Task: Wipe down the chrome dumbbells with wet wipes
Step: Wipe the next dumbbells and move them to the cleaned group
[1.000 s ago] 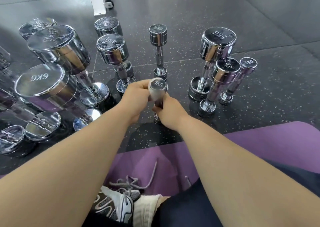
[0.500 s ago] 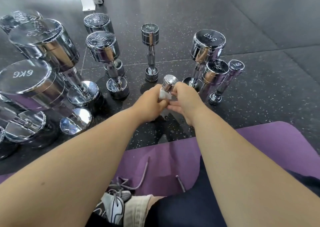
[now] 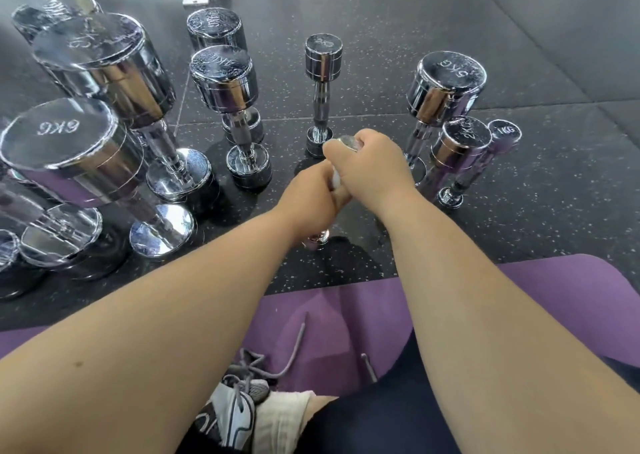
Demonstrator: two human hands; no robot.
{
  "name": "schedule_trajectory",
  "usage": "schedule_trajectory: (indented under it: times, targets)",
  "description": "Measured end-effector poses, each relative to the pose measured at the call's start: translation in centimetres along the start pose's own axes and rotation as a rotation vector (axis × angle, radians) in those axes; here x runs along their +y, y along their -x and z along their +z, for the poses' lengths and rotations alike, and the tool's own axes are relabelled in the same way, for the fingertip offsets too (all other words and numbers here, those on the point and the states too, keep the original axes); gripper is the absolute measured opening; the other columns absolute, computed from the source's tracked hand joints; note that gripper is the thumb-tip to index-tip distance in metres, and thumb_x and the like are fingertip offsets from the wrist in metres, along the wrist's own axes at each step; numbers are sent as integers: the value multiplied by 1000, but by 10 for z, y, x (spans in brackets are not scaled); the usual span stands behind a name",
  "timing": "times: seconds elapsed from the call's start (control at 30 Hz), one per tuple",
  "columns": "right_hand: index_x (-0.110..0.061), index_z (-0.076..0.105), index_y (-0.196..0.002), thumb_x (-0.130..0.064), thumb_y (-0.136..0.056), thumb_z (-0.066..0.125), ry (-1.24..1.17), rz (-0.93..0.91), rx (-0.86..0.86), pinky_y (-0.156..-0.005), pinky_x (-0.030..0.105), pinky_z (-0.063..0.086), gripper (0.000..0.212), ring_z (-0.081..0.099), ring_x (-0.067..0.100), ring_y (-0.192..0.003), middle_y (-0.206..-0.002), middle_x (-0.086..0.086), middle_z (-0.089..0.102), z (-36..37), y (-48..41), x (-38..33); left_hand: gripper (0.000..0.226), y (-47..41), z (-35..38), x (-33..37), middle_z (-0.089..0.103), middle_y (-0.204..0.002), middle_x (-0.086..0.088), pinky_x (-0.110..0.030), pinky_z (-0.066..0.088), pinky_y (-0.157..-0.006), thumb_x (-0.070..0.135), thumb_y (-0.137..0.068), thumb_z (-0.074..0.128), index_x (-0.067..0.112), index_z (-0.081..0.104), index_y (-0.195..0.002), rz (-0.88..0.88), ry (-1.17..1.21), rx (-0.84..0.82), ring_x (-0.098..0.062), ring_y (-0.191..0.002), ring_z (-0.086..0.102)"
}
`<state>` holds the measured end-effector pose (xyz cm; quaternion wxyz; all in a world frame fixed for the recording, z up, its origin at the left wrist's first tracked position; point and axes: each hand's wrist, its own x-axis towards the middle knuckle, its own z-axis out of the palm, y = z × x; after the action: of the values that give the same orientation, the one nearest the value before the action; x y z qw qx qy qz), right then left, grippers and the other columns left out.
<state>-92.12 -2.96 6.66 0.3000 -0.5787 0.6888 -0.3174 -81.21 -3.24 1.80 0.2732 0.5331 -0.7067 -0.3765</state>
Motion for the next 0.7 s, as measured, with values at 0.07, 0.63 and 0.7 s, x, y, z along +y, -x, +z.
schedule_trajectory:
  times: [0.07,0.63,0.7]
  targets:
    - [-16,38,-64,-39,-86,55,-17,49,17,-54,35,28,36,39,19,-59,-65,-1,43,1,2,1,24,5,-4,-8,51,-63,6,-32,36,-56,34,-91,58,16,48,-79,-39,11,-91,-14,-57,43]
    - [-19,45,-71,-44,-87,51,-163,150,37,-64,35,35,30,49,25,-73,-74,1,52,18,18,-4,24,9,-35,20,59,-75,5,-24,43,-60,24,-78,63,24,55,-101,-163,-50,-317,-11,-62,50]
    - [-18,45,-69,-42,-88,51,-274,235,102,-58,33,32,31,47,24,-68,-69,0,49,12,16,-1,31,14,-44,9,63,-89,-3,-30,42,-70,24,-86,58,18,52,-116,-253,-196,-399,-16,-75,52]
